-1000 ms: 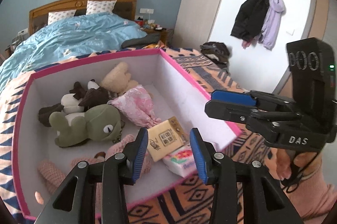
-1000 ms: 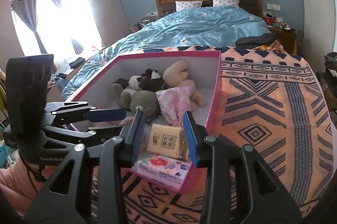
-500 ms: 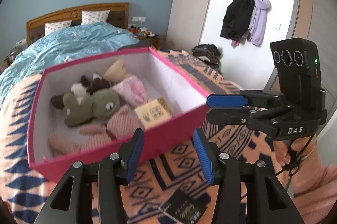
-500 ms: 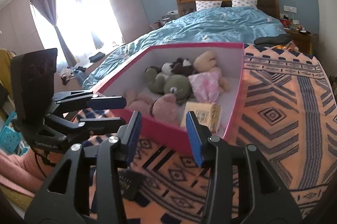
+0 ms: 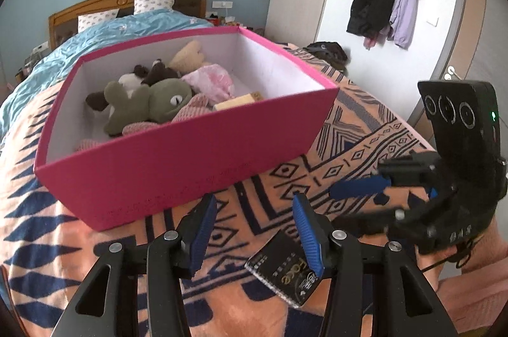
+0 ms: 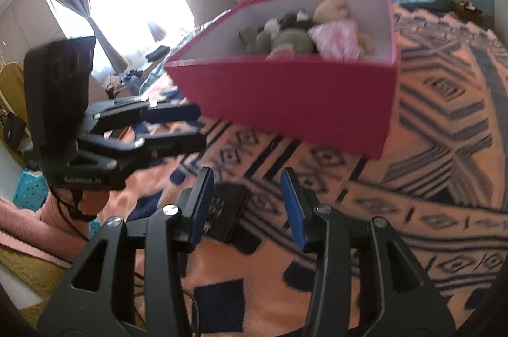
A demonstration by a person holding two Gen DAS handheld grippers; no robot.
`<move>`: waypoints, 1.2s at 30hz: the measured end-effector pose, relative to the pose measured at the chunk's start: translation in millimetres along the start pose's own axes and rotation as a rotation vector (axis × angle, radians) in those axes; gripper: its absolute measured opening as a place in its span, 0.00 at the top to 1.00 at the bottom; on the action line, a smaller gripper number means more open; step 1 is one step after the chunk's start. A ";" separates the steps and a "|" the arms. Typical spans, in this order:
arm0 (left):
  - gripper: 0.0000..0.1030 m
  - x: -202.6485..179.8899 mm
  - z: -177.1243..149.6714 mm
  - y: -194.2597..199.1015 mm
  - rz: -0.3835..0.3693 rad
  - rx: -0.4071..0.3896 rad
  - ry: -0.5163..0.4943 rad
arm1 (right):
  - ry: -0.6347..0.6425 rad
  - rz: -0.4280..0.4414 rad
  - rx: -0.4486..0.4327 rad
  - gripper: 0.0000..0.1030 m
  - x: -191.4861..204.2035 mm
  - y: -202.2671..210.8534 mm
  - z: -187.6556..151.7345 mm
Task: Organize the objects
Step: 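Lower the open left gripper onto the black Face card box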
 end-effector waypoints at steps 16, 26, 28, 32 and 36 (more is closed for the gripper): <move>0.51 8.2 -29.4 -25.9 -0.064 0.086 0.056 | 0.017 0.083 0.173 0.55 32.4 -27.6 -55.7; 0.52 4.6 -36.5 -32.7 -0.113 0.117 0.048 | -0.013 0.147 0.213 0.55 40.7 -30.4 -67.3; 0.52 3.7 -36.2 -34.4 -0.122 0.122 0.045 | -0.006 0.159 0.216 0.55 46.2 -33.3 -68.5; 0.52 0.0 -35.7 -38.3 -0.145 0.136 0.031 | -0.044 0.178 0.189 0.55 41.9 -39.5 -60.0; 0.52 -5.5 -38.0 -40.1 -0.174 0.152 0.017 | -0.097 0.156 0.143 0.55 24.7 -32.2 -51.7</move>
Point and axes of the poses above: each gripper's, at about its wrist camera, not at the fingertips, and y roughly against the way its jaws point, x to its left, z to its top, the point moved 7 cm from there along -y, roughly the way its jaws point, and after that the axes turned 3 degrees about -y, right-handed, at the moved point
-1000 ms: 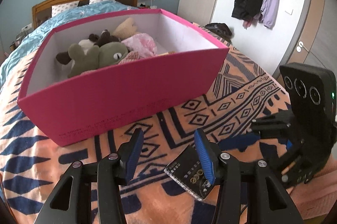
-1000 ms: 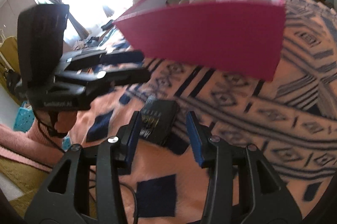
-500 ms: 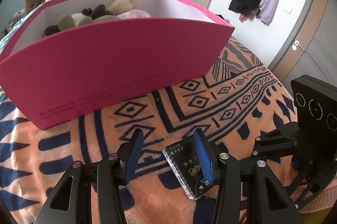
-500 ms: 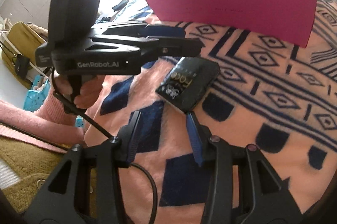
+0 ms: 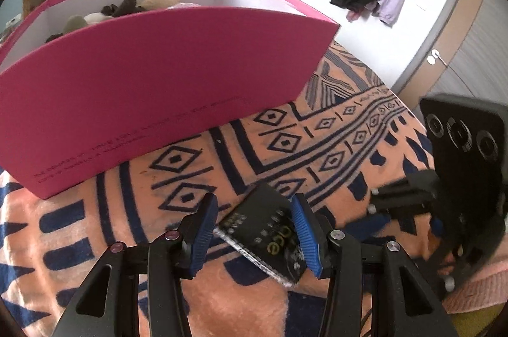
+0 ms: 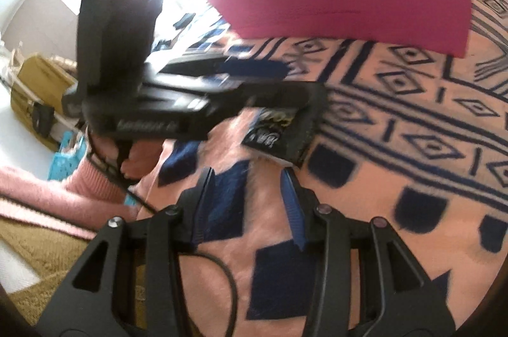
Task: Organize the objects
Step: 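Lower the open left gripper onto the black Face card box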
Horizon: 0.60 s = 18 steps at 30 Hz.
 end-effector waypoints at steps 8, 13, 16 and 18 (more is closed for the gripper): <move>0.52 -4.3 -5.8 0.4 -0.019 0.015 0.009 | -0.052 -0.011 -0.057 0.55 -19.2 13.6 11.8; 0.53 2.3 -10.6 4.5 -0.052 0.011 0.053 | -0.040 -0.003 -0.062 0.55 -22.0 14.7 19.4; 0.53 3.9 -15.1 3.4 -0.075 0.022 0.077 | -0.025 0.002 -0.062 0.55 -23.2 12.3 24.3; 0.53 2.2 -17.6 4.1 -0.083 0.021 0.080 | -0.029 0.005 -0.066 0.55 -26.0 13.7 25.4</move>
Point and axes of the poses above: each gripper's, at about its wrist camera, not at the fingertips, and y roughly against the way its jaws point, x to its left, z to its top, the point moved 7 cm from there along -y, roughly the way its jaws point, and after that the axes turned 3 degrees about -y, right-handed, at the moved point
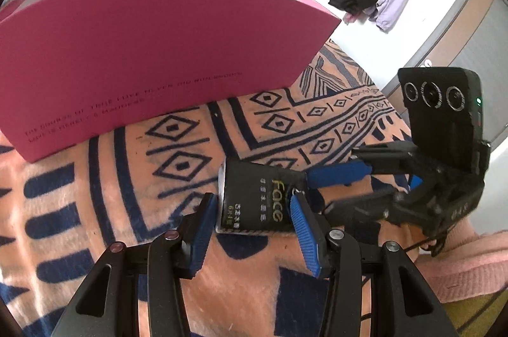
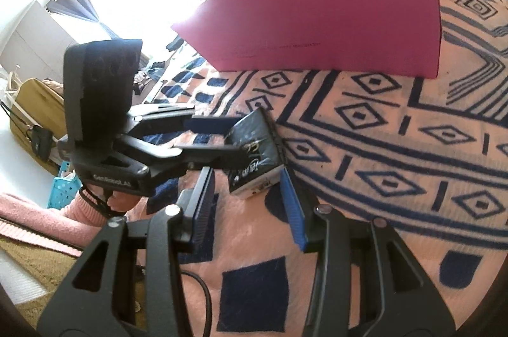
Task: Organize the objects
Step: 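Lower the open left gripper onto the black Face card box, then close the left gripper on the black card box and lift it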
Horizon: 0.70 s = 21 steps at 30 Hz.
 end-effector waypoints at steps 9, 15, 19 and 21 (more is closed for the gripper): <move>0.54 -14.5 -7.4 -0.2 -0.015 0.020 -0.026 | -0.029 0.004 -0.007 0.55 -8.7 2.8 1.5; 0.54 -30.4 -9.6 -6.1 -0.033 0.026 -0.042 | -0.053 -0.029 -0.026 0.55 -19.6 6.6 7.2; 0.54 -22.7 -4.2 -4.2 -0.017 0.003 0.005 | -0.042 -0.059 -0.040 0.55 -22.2 12.1 9.4; 0.54 -17.8 -2.3 -2.9 -0.017 -0.006 0.033 | -0.030 -0.090 -0.046 0.55 -22.9 14.3 11.5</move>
Point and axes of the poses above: each gripper's, at about its wrist camera, not at the fingertips, and y roughly against the way its jaws point, x to its left, z to its top, the point moved 7 cm from there along -y, roughly the way its jaws point, and after that the axes turned 3 degrees about -y, right-handed, at the moved point
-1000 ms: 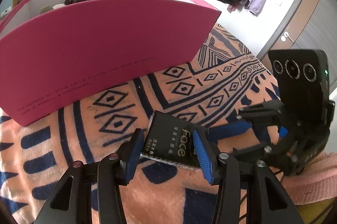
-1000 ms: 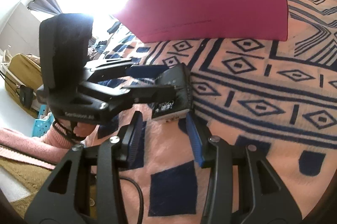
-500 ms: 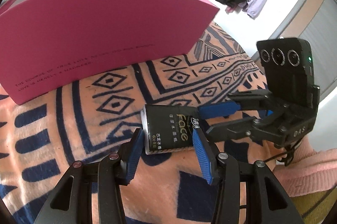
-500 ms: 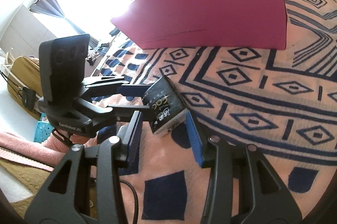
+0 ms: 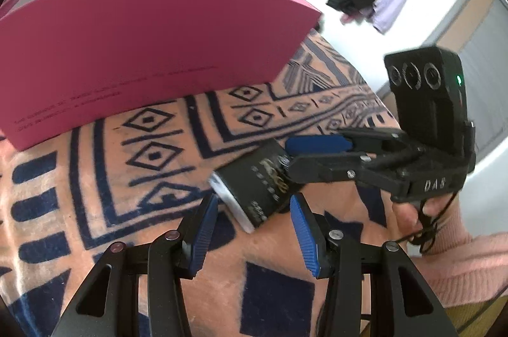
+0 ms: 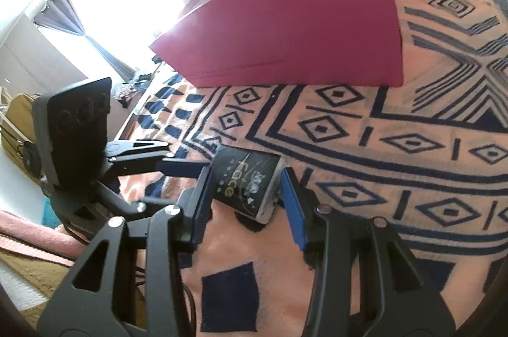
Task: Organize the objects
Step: 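Close the left gripper on the black card box and lift it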
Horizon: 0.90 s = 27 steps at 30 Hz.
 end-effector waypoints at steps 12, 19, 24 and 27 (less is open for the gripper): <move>0.64 3.8 0.1 -5.3 0.012 0.005 0.057 | -0.023 -0.013 0.012 0.62 -6.1 -7.3 -0.8; 0.64 -2.5 2.8 -9.0 0.038 -0.001 0.049 | -0.026 -0.023 0.009 0.64 -2.6 -9.6 -2.2; 0.64 2.7 -1.7 -5.7 0.037 0.000 0.064 | -0.046 -0.014 0.008 0.64 -5.7 -10.7 -3.6; 0.64 4.3 -2.9 -4.2 0.039 -0.005 0.069 | -0.042 -0.017 0.003 0.64 -8.8 -7.3 -3.9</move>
Point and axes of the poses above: each gripper's, at about its wrist camera, not at the fingertips, and y roughly against the way its jaws point, x to its left, z to its top, the point moved 7 cm from there along -y, roughly the way its jaws point, and after that the axes turned 3 degrees about -y, right-handed, at the moved point
